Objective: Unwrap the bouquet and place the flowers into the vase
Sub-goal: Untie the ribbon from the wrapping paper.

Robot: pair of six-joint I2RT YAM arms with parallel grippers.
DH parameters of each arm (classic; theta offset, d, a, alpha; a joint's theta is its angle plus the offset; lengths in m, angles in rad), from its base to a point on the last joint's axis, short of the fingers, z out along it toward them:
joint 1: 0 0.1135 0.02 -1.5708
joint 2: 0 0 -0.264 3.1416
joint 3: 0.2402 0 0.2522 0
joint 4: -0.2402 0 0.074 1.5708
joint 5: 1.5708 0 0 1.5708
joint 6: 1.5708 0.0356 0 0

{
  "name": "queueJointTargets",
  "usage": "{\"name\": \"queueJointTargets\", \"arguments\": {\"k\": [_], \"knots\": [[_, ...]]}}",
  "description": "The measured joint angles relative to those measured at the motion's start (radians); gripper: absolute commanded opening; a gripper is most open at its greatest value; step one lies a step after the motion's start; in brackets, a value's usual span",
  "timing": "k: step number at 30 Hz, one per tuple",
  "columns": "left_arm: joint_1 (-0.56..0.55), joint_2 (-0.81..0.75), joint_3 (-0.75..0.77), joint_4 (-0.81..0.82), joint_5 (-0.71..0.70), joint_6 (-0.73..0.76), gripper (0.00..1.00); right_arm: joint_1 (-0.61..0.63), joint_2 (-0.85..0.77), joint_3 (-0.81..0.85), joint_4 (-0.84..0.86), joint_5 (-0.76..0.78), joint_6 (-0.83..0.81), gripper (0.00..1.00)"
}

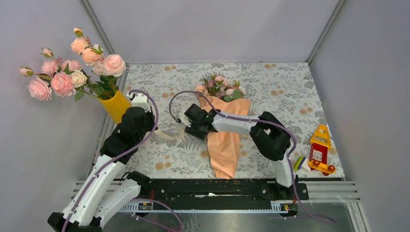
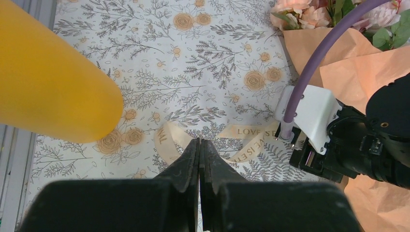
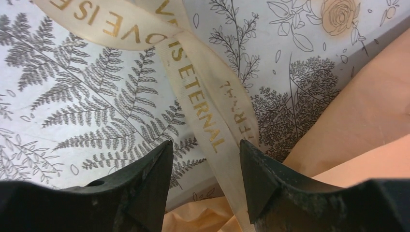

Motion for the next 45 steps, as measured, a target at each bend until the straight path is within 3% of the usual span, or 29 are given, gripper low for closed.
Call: {"name": "queueJointTargets", "arguments": {"k": [5,11,20,27,34,45], "knots": [[0.004,-0.015,0.0,0.003,-0.007,0.004,0.0,0.006,0.005,0.0,0.008,0.065,-0.029,0.21],[0.011,-0.014,-0.001,0.003,-0.008,0.006,0.0,0.008,0.005,-0.002,0.029,0.101,-0.042,0.0],[0.027,-0.014,-0.006,0.013,-0.008,0.006,0.0,0.011,-0.061,-0.07,0.055,0.097,0.009,0.0],[0.037,-0.013,-0.007,0.013,-0.008,0.006,0.0,0.012,-0.318,-0.185,0.09,0.006,0.106,0.0],[0.039,-0.012,-0.005,0.002,-0.032,0.009,0.0,-0.011,-0.565,-0.301,0.095,0.027,0.179,0.0],[0.081,0.06,0.008,0.002,-0.108,0.02,0.0,-0.457,-0.659,-0.371,0.006,0.104,0.373,0.0]]}}
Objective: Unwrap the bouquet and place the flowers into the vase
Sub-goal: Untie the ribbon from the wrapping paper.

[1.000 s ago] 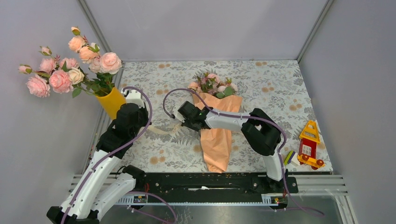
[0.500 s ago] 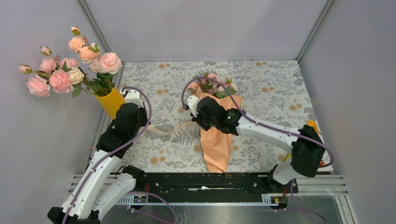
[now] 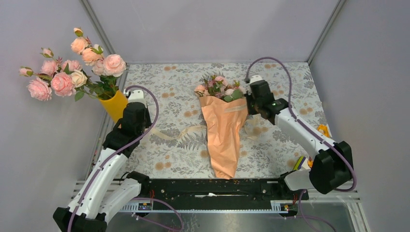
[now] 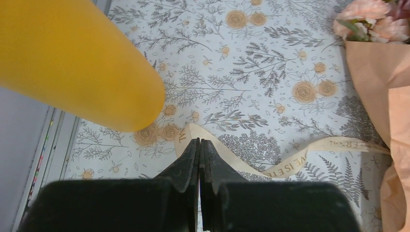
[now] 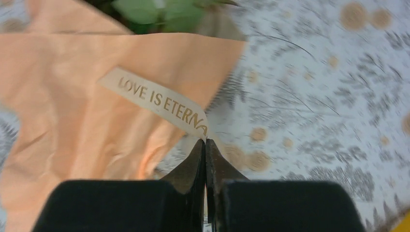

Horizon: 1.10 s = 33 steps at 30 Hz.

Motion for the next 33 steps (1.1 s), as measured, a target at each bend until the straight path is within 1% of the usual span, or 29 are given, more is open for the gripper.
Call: {"name": "queueJointTargets", "arguments": {"k": [7,12,20,27,33], "knots": [[0.051,0.027,0.0,0.0,0.003,-0.027,0.0,-0.307,0.0,0.0,-0.072,0.035,0.126,0.0],[0.061,0.024,0.005,0.003,-0.005,-0.038,0.0,-0.456,0.0,0.019,-0.122,0.119,0.167,0.0],[0.086,0.003,0.048,-0.01,-0.083,-0.022,0.0,-0.588,-0.001,0.099,-0.156,0.33,0.145,0.0],[0.114,-0.035,0.051,-0.039,-0.139,0.003,0.0,-0.713,-0.001,0.12,-0.172,0.449,0.134,0.0],[0.122,-0.048,0.051,-0.043,-0.18,0.019,0.0,-0.727,0.023,0.141,-0.174,0.53,0.131,0.0]]}}
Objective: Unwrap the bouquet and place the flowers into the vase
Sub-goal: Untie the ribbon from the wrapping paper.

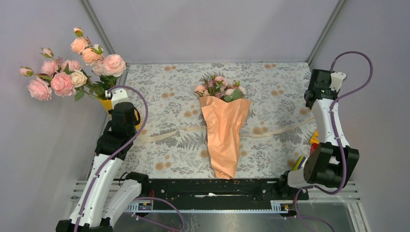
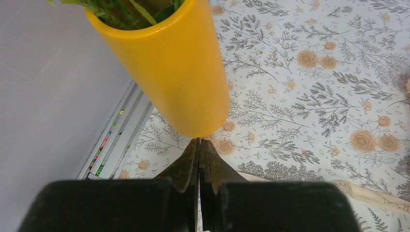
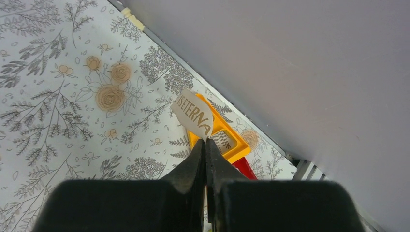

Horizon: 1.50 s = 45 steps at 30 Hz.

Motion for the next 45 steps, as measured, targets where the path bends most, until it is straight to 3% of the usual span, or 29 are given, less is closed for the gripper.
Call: {"name": "queueJointTargets", "arguments": {"k": [1,2,5,6,11,13,23,33,37,45], "knots": [[0.001,0.0,0.0,-0.003,-0.005,0.003,0.0,0.0,0.008,0.0,-0.002,0.007,0.0,0.03],[0.001,-0.001,0.0,-0.005,-0.006,0.004,0.07,0.0,0.016,0.0,-0.003,0.008,0.0,0.12],[0.002,-0.012,-0.003,-0.016,-0.007,0.011,0.44,0.0,0.035,-0.001,-0.005,0.005,0.006,0.42],[0.002,-0.017,-0.005,-0.017,-0.006,0.01,0.52,0.0,0.037,-0.001,-0.005,0.002,0.01,0.51],[0.002,-0.037,-0.012,-0.026,-0.003,0.018,0.72,0.0,0.039,-0.003,-0.005,-0.005,0.016,0.76],[0.002,-0.045,-0.013,-0.033,-0.003,0.018,0.79,0.0,0.038,-0.005,-0.005,-0.013,0.018,0.81],[0.002,-0.117,-0.015,-0.045,0.114,0.039,0.85,0.0,0.006,-0.02,-0.004,-0.119,0.021,0.85],[-0.026,-0.059,-0.015,0.023,0.358,0.041,0.89,0.029,-0.158,-0.075,0.013,-0.4,0.07,0.84],[-0.059,0.057,0.003,0.055,0.499,0.038,0.91,0.133,-0.204,-0.09,0.009,-0.488,0.082,0.82],[-0.069,0.281,0.109,0.124,0.771,0.026,0.92,0.578,-0.204,-0.124,-0.027,-0.533,0.162,0.81]]}}
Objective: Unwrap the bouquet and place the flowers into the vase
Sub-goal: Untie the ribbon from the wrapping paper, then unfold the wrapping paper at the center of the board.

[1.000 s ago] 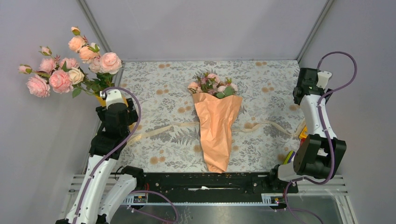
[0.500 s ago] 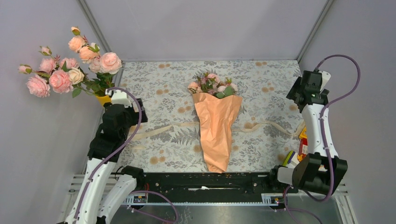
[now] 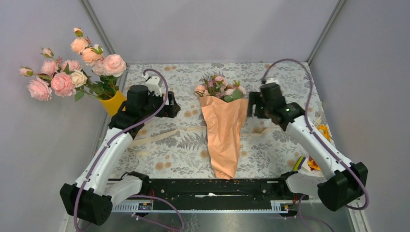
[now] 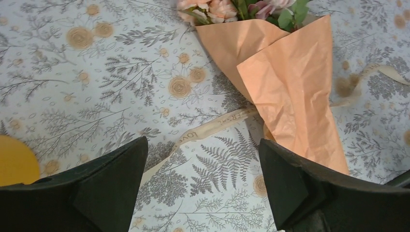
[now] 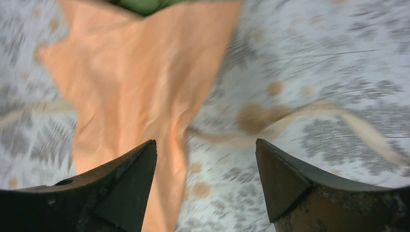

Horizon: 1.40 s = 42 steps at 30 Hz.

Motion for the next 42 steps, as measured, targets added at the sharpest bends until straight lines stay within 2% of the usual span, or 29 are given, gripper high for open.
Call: {"name": "queueJointTargets", "arguments": {"k": [5,9,14,19,26,36,40,42], "knots": [[0.0,0.028,0.003,0.019,0.037,0.015,0.92,0.335,0.045,-0.002,-0.041,0.068,0.087,0.8],[0.0,0.028,0.003,0.02,0.009,0.022,0.93,0.529,0.077,-0.002,-0.07,0.12,0.159,0.78],[0.0,0.01,-0.013,0.033,-0.006,0.018,0.93,0.713,0.141,0.0,-0.084,0.153,0.241,0.78],[0.0,-0.013,-0.031,0.045,-0.002,0.003,0.93,0.851,0.287,0.029,-0.084,0.148,0.303,0.75],[0.0,-0.034,-0.046,0.064,0.005,-0.015,0.93,0.901,0.461,0.145,-0.114,0.18,0.326,0.66],[0.0,-0.044,-0.046,0.064,0.005,-0.015,0.93,0.904,0.588,0.227,-0.196,0.3,0.322,0.52],[0.0,-0.044,-0.046,0.064,0.005,-0.015,0.93,0.904,0.607,0.228,-0.214,0.316,0.328,0.4],[0.0,-0.044,-0.046,0.064,0.005,-0.015,0.93,0.905,0.612,0.228,-0.215,0.325,0.33,0.23]]}}
